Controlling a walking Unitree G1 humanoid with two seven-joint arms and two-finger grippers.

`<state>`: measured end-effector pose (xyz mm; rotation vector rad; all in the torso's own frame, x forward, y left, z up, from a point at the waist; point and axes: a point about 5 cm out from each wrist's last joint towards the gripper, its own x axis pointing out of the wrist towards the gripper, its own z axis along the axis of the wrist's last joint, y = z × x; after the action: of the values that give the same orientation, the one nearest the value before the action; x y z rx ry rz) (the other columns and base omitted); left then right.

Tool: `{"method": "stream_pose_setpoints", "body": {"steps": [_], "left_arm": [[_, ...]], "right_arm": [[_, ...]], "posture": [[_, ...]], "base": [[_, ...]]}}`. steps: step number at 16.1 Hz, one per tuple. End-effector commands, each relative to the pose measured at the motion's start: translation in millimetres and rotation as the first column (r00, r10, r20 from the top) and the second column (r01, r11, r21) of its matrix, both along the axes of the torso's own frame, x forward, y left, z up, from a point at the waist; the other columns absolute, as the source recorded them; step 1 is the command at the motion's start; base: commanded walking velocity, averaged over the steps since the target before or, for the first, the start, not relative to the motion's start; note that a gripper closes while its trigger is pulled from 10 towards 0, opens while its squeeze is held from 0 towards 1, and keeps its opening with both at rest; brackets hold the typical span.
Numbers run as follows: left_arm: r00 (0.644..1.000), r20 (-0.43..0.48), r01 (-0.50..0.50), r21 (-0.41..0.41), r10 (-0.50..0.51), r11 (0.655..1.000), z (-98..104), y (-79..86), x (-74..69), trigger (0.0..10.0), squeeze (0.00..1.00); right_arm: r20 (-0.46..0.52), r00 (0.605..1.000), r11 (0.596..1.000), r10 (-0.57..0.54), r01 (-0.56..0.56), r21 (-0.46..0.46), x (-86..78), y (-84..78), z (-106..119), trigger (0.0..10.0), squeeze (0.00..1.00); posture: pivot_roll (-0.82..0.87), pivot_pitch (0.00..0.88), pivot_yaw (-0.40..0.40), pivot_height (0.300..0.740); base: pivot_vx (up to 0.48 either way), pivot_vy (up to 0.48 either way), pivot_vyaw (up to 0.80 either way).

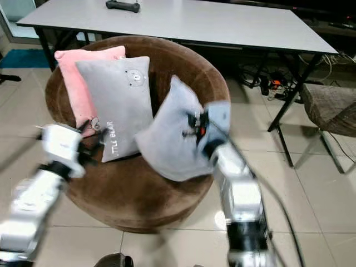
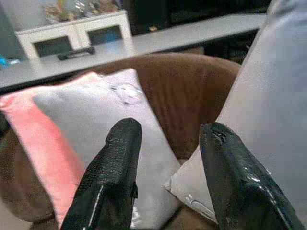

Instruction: Move the pillow to the sofa from floor

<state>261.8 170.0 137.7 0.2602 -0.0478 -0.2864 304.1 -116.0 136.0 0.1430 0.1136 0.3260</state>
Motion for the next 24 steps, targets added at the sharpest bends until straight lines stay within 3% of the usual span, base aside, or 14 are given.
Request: {"method": "stream_pose_setpoints", "body": {"steps": [1, 4, 10, 16, 19, 24], "left_arm": [[1.000, 0.012, -0.019, 0.013, 0.019, 1.000, 4, -3.4, 0.8, 10.0, 0.00], [0.999, 0.023, -0.022, -0.004, 0.022, 1.000, 9, -7.3, 6.6, 10.0, 0.00], [0.998, 0.041, -0.046, -0.003, 0.046, 0.999, 13, -7.2, 9.4, 10.0, 0.00], [0.998, 0.045, -0.037, 0.022, 0.036, 0.999, 15, -7.0, 7.6, 10.0, 0.00], [0.999, 0.046, -0.022, 0.031, 0.020, 0.999, 16, -7.2, 8.5, 10.0, 0.00], [0.999, 0.028, 0.042, 0.063, -0.043, 0.997, 18, -6.5, 10.3, 10.0, 0.00]], "right_arm": [[0.044, 0.999, 0.999, -0.031, 0.030, 0.028, -2.4, -1.4, 15, 10.0, 0.00], [0.033, 0.999, 0.999, -0.040, 0.039, 0.035, -6.0, 0.9, 19, 10.0, 0.00], [0.110, 0.990, 0.992, -0.088, 0.078, 0.099, -0.4, -11.2, 51, 10.0, 0.00], [0.082, 0.992, 0.989, -0.097, 0.086, 0.123, 1.5, -12.0, 48, 10.0, 0.00], [0.070, 0.992, 0.988, -0.103, 0.094, 0.119, 0.3, -12.5, 44, 10.0, 0.00], [0.090, 0.993, 0.989, -0.075, 0.062, 0.136, -0.8, 0.0, 44, 10.0, 0.00]], "posture": [[0.11, 0.000, -0.044, 0.740], [0.09, 0.000, -0.027, 0.740], [0.08, 0.000, -0.027, 0.740], [0.09, 0.000, -0.028, 0.740], [0.09, 0.000, -0.013, 0.740], [0.09, 0.000, 0.068, 0.740]], "base": [[0.000, 0.000, 0.00], [0.000, 0.000, 0.00], [0.141, 0.000, 0.00], [0.321, 0.000, 0.00], [0.340, 0.000, -0.80], [0.336, 0.000, 0.00]]}}
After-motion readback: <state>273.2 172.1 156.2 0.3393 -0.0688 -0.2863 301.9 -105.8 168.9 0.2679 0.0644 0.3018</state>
